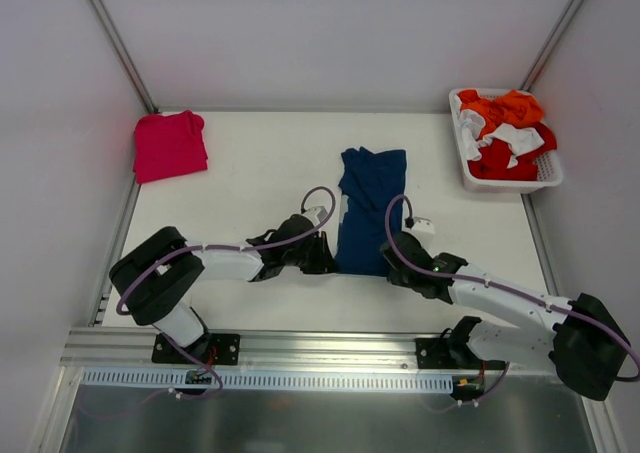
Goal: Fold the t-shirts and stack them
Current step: Grab one side of the 2/3 rectangular tshirt with both arms
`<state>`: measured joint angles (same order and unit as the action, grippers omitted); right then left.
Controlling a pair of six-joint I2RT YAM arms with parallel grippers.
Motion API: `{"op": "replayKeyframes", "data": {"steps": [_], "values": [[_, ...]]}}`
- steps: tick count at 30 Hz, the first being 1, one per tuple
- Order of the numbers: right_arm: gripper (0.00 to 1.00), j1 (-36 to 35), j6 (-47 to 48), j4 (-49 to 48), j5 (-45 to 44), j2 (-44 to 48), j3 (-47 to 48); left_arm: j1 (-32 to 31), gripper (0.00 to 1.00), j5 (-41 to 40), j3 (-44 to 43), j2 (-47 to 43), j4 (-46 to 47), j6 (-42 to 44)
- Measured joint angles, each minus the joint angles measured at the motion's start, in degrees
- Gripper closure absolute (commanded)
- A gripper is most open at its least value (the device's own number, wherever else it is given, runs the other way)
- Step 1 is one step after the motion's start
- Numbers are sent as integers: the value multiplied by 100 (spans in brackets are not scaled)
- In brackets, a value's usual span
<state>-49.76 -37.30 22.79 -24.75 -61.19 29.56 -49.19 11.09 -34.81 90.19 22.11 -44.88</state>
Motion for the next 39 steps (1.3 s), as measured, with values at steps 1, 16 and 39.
{"op": "replayKeyframes", "data": {"steps": [1, 16, 39], "values": [[100, 0, 7, 39, -9, -11, 48, 2, 100, -26, -37, -4, -57, 26], [100, -481, -98, 802, -358, 57, 538, -411, 100, -518, -55, -1032, -815, 144], [99, -1458, -702, 2277, -1659, -625, 1967, -907, 100, -1829, -693, -1215, -1611, 564]]}}
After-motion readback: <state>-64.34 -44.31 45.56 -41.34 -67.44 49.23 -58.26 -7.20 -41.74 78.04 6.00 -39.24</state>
